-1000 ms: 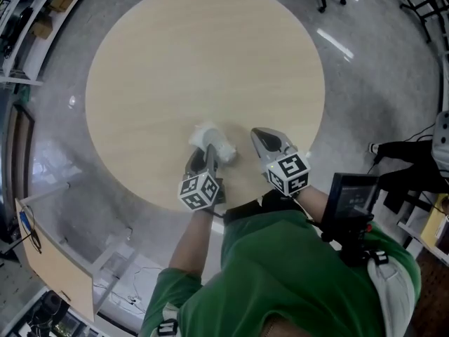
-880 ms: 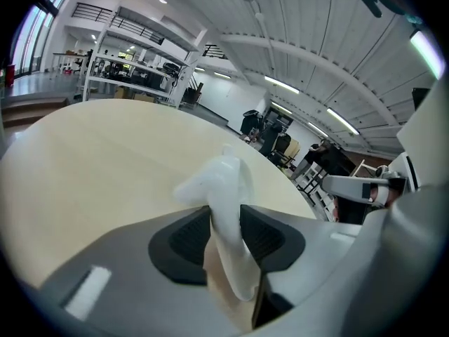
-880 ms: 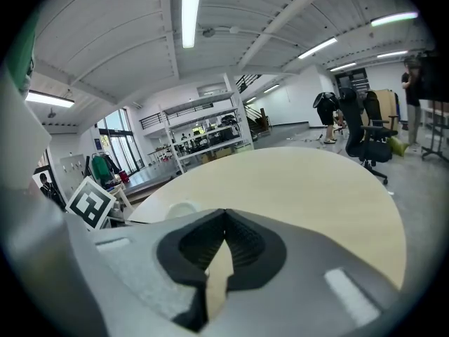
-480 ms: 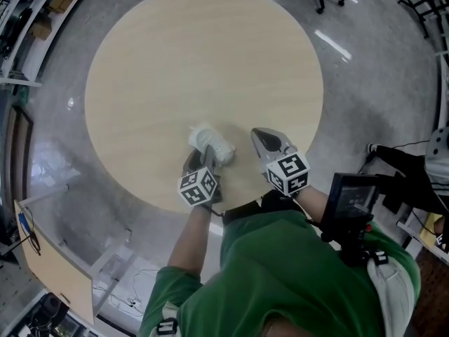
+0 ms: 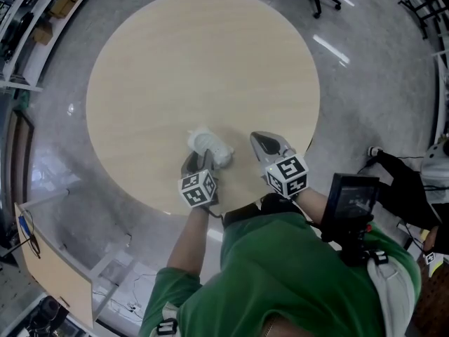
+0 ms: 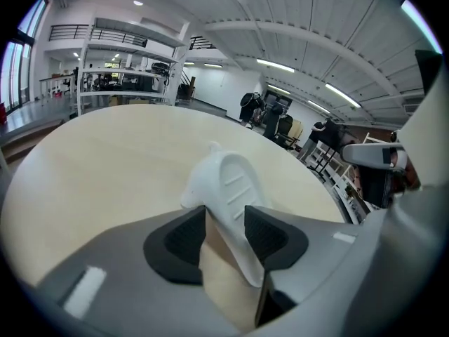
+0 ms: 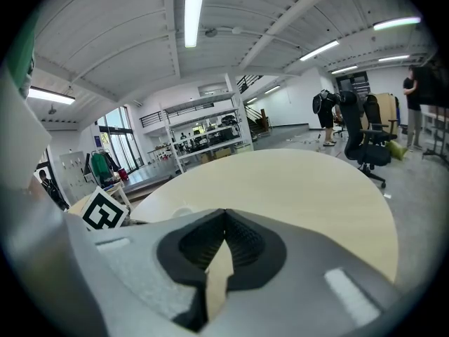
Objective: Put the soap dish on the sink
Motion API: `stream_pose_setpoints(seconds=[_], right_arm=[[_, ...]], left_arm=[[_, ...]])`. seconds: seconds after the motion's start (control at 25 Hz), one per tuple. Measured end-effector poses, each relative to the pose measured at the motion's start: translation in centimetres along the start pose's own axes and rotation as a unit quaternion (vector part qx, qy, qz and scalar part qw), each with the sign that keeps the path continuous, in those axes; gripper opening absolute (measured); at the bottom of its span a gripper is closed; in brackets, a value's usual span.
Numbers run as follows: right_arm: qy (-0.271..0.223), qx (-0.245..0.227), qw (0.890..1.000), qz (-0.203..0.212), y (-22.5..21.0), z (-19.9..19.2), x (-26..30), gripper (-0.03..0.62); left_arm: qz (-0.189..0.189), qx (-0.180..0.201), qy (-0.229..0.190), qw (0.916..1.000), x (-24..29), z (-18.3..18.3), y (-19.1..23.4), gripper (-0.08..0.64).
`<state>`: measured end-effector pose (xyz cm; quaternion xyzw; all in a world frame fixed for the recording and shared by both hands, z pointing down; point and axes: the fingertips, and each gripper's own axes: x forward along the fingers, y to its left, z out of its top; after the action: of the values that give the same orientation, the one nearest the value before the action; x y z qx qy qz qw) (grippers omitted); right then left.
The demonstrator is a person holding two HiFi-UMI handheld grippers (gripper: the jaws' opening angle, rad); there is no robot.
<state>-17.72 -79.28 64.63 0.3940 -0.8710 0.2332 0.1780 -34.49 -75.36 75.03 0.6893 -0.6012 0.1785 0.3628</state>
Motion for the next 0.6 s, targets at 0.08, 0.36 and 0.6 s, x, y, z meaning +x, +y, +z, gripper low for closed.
stream_pose_setpoints(seconds=[0.08,0.36,0.6], right_arm=[[-0.002,-0.002,1.000,0.002,-0.3,-0.4,0.1,0.002],[-0.010,-0.010,1.000,0.013,2.1,1.4,-1.5,0.002],[-0.029,-0.019,0.999,0.030,4.0,2.3,-3.1,0.002]], left_arm=[[0.003,0.011,-0.007,0.9999,0.1,-0.1,0.0,0.184],[0.025,0.034,-0.049,0.9979,-4.2,2.0,0.2,0.182],[0.068,0.069,-0.128,0.9870,-9.4,4.5,-0.2,0.050]])
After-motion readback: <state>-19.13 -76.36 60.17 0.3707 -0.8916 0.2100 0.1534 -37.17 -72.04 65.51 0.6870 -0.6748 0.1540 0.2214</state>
